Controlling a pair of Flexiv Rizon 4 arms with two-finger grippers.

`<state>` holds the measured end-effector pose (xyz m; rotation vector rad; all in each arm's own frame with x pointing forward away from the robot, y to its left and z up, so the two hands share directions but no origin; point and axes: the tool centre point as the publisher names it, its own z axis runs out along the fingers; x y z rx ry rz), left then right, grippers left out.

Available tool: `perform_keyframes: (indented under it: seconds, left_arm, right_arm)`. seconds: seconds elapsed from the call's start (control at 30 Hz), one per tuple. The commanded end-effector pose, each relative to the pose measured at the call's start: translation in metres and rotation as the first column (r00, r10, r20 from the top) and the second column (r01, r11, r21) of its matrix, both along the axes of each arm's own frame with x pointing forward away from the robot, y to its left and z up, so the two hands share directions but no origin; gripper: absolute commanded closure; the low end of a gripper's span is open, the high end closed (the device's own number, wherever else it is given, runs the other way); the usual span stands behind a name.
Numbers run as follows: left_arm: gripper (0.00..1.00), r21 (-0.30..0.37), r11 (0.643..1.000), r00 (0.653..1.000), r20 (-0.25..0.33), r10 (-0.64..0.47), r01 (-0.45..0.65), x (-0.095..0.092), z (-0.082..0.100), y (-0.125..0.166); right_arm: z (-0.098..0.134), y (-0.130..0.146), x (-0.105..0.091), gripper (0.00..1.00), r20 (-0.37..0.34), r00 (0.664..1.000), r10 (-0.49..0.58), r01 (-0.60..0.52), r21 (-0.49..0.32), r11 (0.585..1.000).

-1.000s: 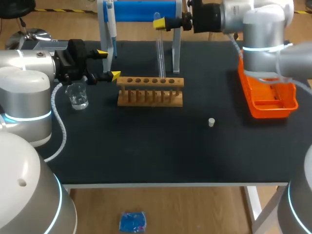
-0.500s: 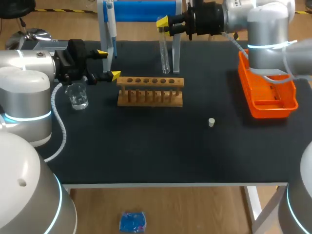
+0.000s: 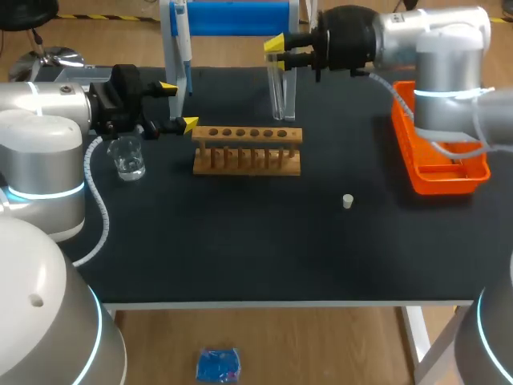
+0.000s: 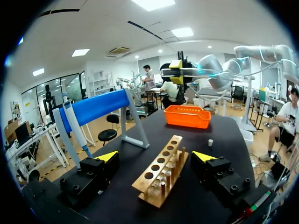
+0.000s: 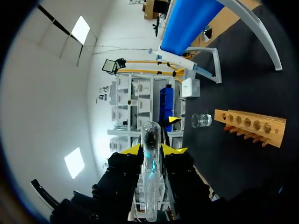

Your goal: Invert the test tube, pick up the pipette, mount the tip to pipette, aspirate from beaker and dispense into the tube, eject the tip, return the pipette, and cap with the stopper.

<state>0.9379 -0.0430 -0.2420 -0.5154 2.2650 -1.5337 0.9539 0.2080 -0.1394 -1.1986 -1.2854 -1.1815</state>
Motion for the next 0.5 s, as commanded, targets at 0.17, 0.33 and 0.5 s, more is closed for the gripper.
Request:
perform_keyframes:
  seconds: [0.17, 0.33, 0.5]
  left_arm:
    - [0.0, -0.001, 1.0, 1.0, 0.003, 0.004, -0.004, -0.001, -0.001, 0.0]
    - [0.0, -0.001, 1.0, 1.0, 0.003, 0.004, -0.004, -0.001, -0.001, 0.0]
    - [0.0, -0.001, 1.0, 1.0, 0.003, 0.004, -0.004, -0.001, -0.001, 0.0]
  right_arm:
    - [-0.009, -0.006, -0.017, 1.0, 0.007, 1.0, 0.01, -0.01, 0.062, 0.998]
    - [-0.017, -0.012, -0.021, 1.0, 0.004, 1.0, 0.004, -0.004, 0.079, 0.997]
    - [-0.021, -0.016, -0.022, 1.0, -0.007, 1.0, -0.001, 0.002, 0.094, 0.996]
